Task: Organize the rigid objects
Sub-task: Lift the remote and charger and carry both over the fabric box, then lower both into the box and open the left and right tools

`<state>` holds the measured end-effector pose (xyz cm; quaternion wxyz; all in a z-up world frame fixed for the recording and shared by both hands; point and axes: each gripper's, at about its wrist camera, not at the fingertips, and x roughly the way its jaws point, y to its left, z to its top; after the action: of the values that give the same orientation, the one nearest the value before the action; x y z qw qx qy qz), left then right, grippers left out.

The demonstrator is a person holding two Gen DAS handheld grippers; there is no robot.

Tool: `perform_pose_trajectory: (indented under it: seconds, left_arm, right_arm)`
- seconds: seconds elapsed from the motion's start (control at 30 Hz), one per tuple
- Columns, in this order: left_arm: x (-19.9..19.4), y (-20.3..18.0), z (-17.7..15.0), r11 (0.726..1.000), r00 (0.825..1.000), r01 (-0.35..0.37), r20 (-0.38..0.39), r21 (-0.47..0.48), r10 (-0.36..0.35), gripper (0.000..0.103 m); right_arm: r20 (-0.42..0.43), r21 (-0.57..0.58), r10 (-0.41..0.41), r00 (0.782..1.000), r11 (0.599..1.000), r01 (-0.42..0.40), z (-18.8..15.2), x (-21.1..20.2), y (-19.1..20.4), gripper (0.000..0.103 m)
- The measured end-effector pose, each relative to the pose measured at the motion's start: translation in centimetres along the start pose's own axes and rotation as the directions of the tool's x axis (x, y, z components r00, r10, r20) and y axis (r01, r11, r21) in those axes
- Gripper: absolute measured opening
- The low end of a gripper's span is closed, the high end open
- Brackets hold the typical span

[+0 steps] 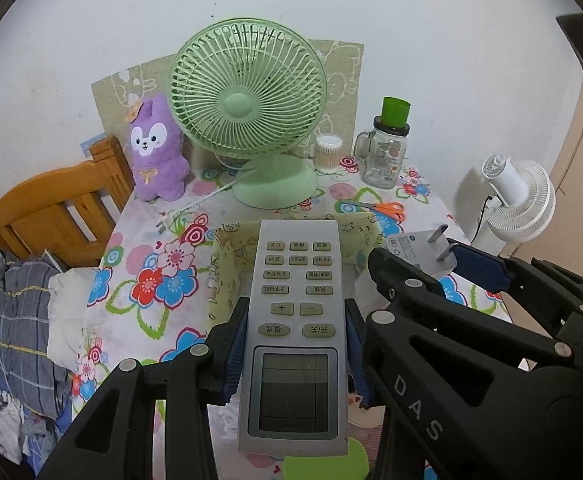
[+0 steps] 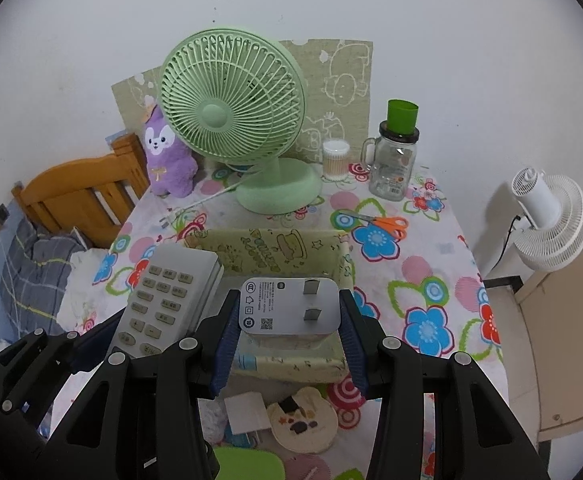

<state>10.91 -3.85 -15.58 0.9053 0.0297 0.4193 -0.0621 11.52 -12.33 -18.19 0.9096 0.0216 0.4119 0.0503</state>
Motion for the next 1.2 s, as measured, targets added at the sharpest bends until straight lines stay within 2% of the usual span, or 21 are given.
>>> perform_pose_trajectory:
  seconds: [0.57, 0.8, 1.2]
  left_arm:
    - [5.6, 2.2, 2.2, 0.999, 0.998, 0.031, -0.045, -0.017, -0.032, 0.045]
    - [8.5, 2.5, 2.8, 1.000, 0.997, 0.006, -0.081, -0.014, -0.007, 0.045]
    - [12.4, 4.1, 1.7, 0.997, 0.984, -0.042, -0.175, -0.058, 0.031, 0.045]
  right_arm:
    - [-0.025, 0.032, -0.077, 0.997, 0.996, 0.078, 2.2, 5.4, 0.5, 0.050]
    - [-0.066, 0.074, -0.085, 0.994, 0.993, 0.090, 2.4, 8.4, -0.3, 0.050]
    - [-0.126, 0.080, -0.112, 0.986, 0.989, 0.123, 1.7, 12.4, -0.3, 0.050]
